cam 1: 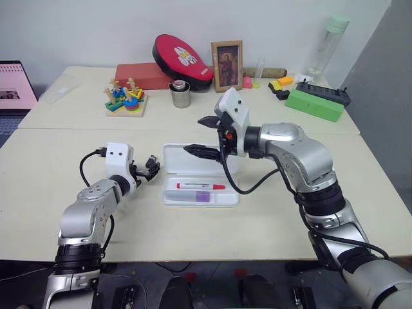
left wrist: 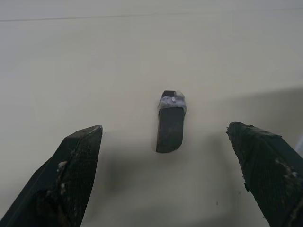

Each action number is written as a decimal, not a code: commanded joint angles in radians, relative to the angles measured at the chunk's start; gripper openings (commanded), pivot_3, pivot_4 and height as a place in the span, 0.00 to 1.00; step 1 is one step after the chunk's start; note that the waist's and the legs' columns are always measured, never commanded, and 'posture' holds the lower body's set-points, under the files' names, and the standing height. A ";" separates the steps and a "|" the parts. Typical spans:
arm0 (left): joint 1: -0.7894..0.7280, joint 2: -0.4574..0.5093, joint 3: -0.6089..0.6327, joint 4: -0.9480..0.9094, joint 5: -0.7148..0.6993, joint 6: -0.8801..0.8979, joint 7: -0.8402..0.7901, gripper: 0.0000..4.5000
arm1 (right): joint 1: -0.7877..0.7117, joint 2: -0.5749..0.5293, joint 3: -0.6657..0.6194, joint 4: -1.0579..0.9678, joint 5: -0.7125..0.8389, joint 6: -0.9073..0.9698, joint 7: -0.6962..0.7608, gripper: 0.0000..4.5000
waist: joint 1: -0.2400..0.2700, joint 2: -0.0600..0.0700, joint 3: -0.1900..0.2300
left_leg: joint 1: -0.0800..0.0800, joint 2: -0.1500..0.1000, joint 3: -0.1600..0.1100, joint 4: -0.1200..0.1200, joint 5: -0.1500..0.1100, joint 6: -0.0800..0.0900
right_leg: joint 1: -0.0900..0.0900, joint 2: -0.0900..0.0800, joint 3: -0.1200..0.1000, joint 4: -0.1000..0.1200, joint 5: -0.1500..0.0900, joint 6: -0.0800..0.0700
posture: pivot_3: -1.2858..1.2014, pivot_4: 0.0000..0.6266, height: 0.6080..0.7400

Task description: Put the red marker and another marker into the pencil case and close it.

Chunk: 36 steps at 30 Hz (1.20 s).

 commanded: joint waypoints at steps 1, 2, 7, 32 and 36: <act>-0.046 -0.004 -0.013 0.030 0.025 -0.015 -0.017 0.96 | -0.027 0.000 -0.028 -0.056 0.032 -0.023 -0.001 1.00 | 0.000 0.000 0.000 | 0.000 0.000 0.000 0.000 0.000 0.000 | 0.000 0.000 0.000 0.000 0.000 0.000 | 0.52 0.24 1.00; -0.053 -0.007 -0.014 0.039 0.026 -0.016 -0.020 0.92 | -0.026 0.000 -0.029 -0.062 0.038 -0.023 0.001 1.00 | 0.000 0.000 0.000 | 0.000 0.000 0.000 0.000 0.000 0.000 | 0.000 0.000 0.000 0.000 0.000 0.000 | 0.52 0.24 1.00; -0.077 -0.017 -0.023 0.074 0.043 -0.035 -0.034 0.72 | -0.021 -0.001 -0.029 -0.093 0.075 -0.011 0.014 1.00 | -0.001 0.000 0.000 | 0.000 0.000 0.000 0.000 0.000 0.000 | 0.000 0.000 0.000 0.000 0.000 0.000 | 0.52 0.24 1.00; -0.089 -0.011 0.212 -0.148 -0.054 -0.191 -0.047 0.09 | -0.011 -0.073 -0.069 -0.077 0.110 -0.048 0.049 1.00 | 0.003 0.000 0.000 | 0.000 0.000 0.000 0.000 0.000 0.000 | 0.000 0.000 0.000 0.000 0.000 0.000 | 0.52 0.24 1.00; -0.114 -0.006 0.126 -0.325 -0.244 -0.114 -0.255 0.09 | 0.030 -0.222 -0.132 -0.116 0.156 -0.030 0.149 1.00 | 0.019 -0.001 0.000 | -0.002 -0.001 0.000 0.001 0.000 -0.001 | 0.002 -0.003 -0.002 -0.002 0.000 0.001 | 0.52 0.24 1.00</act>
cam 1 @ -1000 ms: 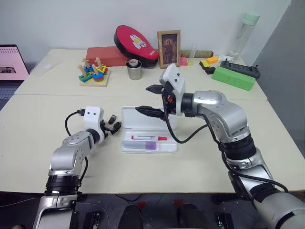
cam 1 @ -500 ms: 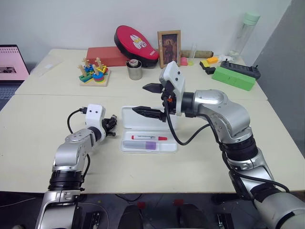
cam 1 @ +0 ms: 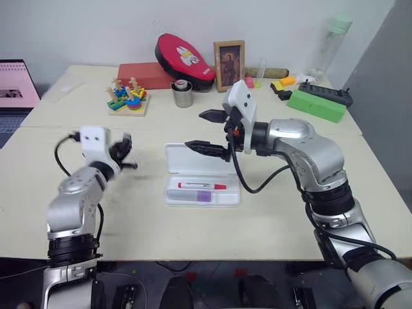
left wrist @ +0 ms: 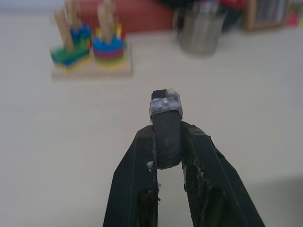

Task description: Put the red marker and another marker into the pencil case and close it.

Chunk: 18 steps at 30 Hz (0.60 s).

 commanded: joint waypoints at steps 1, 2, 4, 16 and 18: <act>-0.020 0.015 -0.103 -0.186 -0.172 0.066 -0.204 0.09 | 0.034 -0.144 -0.101 -0.070 0.061 0.008 0.094 1.00 | 0.008 0.000 0.000 | 0.000 -0.001 0.000 0.000 0.000 0.000 | 0.001 -0.001 0.000 0.000 0.000 0.000 | 0.52 0.24 1.00; -0.019 0.026 -0.151 -0.195 -0.172 0.072 -0.252 0.09 | 0.056 -0.183 -0.112 -0.088 0.078 0.021 0.115 1.00 | 0.008 0.000 0.000 | 0.000 -0.001 0.000 0.000 0.000 0.000 | 0.002 -0.001 0.000 -0.001 0.000 0.000 | 0.52 0.24 1.00; -0.020 0.042 -0.215 -0.198 -0.170 0.078 -0.316 0.09 | 0.092 -0.238 -0.120 -0.120 0.103 0.038 0.146 1.00 | 0.006 0.002 0.001 | 0.001 -0.001 0.000 0.000 0.000 0.000 | 0.002 -0.001 0.000 -0.001 0.000 0.000 | 0.52 0.24 1.00; -0.109 0.107 -0.598 0.032 0.067 -0.082 -0.660 0.09 | 0.345 -0.423 -0.107 -0.331 0.114 0.111 0.110 1.00 | -0.029 0.003 0.002 | 0.001 0.000 0.000 0.000 0.000 0.001 | 0.000 0.002 0.003 0.000 -0.001 0.001 | 0.52 0.24 1.00; -0.124 0.100 -0.634 0.057 0.085 -0.080 -0.697 0.09 | 0.362 -0.423 -0.118 -0.347 0.116 0.125 0.081 1.00 | -0.026 0.003 0.002 | 0.001 0.000 0.000 0.001 0.000 0.001 | 0.000 0.002 0.003 -0.001 -0.001 0.001 | 0.52 0.24 1.00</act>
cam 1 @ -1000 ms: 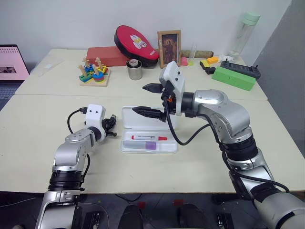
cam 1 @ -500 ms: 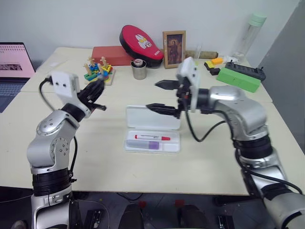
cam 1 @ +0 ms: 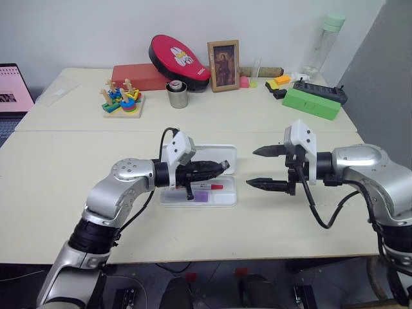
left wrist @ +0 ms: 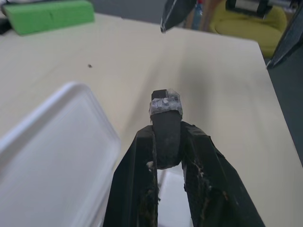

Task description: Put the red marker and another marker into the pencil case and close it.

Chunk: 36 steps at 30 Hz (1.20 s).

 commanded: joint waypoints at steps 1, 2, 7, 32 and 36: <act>-0.037 -0.005 -0.054 0.034 0.057 -0.040 -0.059 0.09 | 0.015 -0.015 -0.028 -0.059 0.002 0.018 -0.051 1.00 | 0.004 0.000 0.000 | 0.000 0.000 0.000 0.000 0.000 0.000 | 0.000 0.000 0.000 0.000 0.000 0.000 | 0.52 0.24 1.00; -0.042 -0.010 -0.068 0.049 0.071 -0.048 -0.069 0.09 | 0.024 -0.017 -0.027 -0.067 0.001 0.020 -0.060 1.00 | 0.006 0.000 0.000 | 0.000 0.000 0.000 0.000 0.000 0.000 | 0.000 0.000 0.000 0.000 0.000 0.000 | 0.52 0.24 1.00; -0.039 -0.033 -0.102 0.077 0.099 -0.055 -0.111 0.09 | 0.038 -0.013 -0.027 -0.087 0.007 0.030 -0.101 1.00 | 0.013 0.000 0.000 | -0.001 0.000 0.000 0.000 0.000 0.000 | 0.000 0.000 0.000 0.000 0.000 0.000 | 0.52 0.24 1.00; -0.043 -0.065 -0.082 0.061 0.142 -0.014 -0.119 0.58 | 0.014 -0.002 -0.016 -0.072 0.010 0.025 -0.148 1.00 | 0.013 0.000 0.000 | 0.000 0.000 0.000 0.000 0.000 0.000 | 0.000 0.000 0.000 0.001 0.000 0.000 | 0.52 0.24 1.00; -0.041 -0.076 -0.066 0.038 0.121 0.009 -0.113 0.76 | 0.007 0.004 -0.019 -0.067 0.010 0.019 -0.149 1.00 | 0.013 0.000 0.000 | 0.000 0.000 0.000 0.000 0.000 0.000 | 0.000 0.000 0.000 0.001 0.000 0.000 | 0.52 0.24 1.00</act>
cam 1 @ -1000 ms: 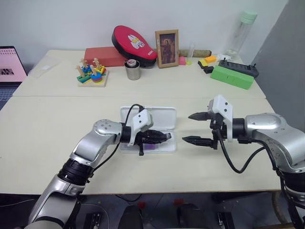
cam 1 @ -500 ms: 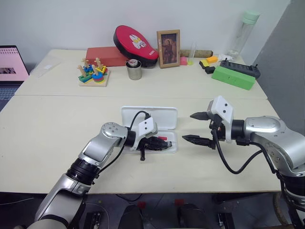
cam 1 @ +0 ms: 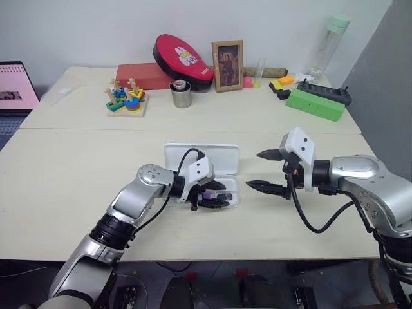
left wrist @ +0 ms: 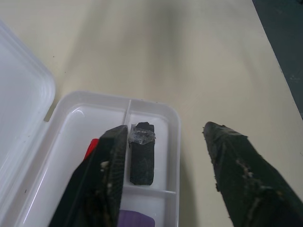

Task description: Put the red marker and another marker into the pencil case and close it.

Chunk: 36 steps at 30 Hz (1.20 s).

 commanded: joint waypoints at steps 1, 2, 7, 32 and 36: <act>-0.012 -0.016 0.046 -0.063 -0.042 0.022 0.011 0.79 | -0.029 0.004 -0.020 -0.005 0.010 -0.020 -0.002 1.00 | 0.000 0.000 0.000 | 0.000 0.000 0.000 0.000 0.000 0.000 | 0.000 0.000 0.000 0.000 0.000 0.000 | 0.52 0.24 1.00; -0.010 -0.019 0.059 -0.074 -0.053 0.035 0.021 0.84 | -0.035 0.009 -0.023 -0.001 0.012 -0.021 -0.002 1.00 | 0.000 0.000 0.000 | 0.000 0.000 0.000 0.000 0.000 0.000 | 0.000 0.000 0.000 0.000 0.000 0.000 | 0.52 0.24 1.00; 0.031 -0.027 0.179 -0.131 -0.112 0.078 0.111 1.00 | -0.120 0.051 -0.034 0.067 0.013 -0.035 -0.012 1.00 | -0.005 0.000 0.000 | 0.000 0.000 0.000 0.000 0.000 0.000 | 0.000 0.000 0.000 0.000 0.000 0.000 | 0.52 0.24 1.00; 0.455 0.051 0.748 -0.517 -0.425 0.207 0.452 1.00 | -0.557 0.426 0.134 1.005 -0.346 -0.446 -0.041 0.18 | -0.001 0.001 0.001 | 0.001 0.001 0.000 0.000 0.000 0.000 | 0.000 0.000 -0.001 0.002 0.000 -0.001 | 0.52 0.24 1.00; 0.460 0.057 0.745 -0.530 -0.449 0.211 0.477 1.00 | -0.571 0.440 0.149 1.035 -0.381 -0.456 -0.007 0.01 | -0.002 0.002 0.001 | 0.001 0.001 0.000 0.000 0.000 0.000 | 0.000 0.000 -0.001 0.002 0.000 -0.001 | 0.52 0.24 1.00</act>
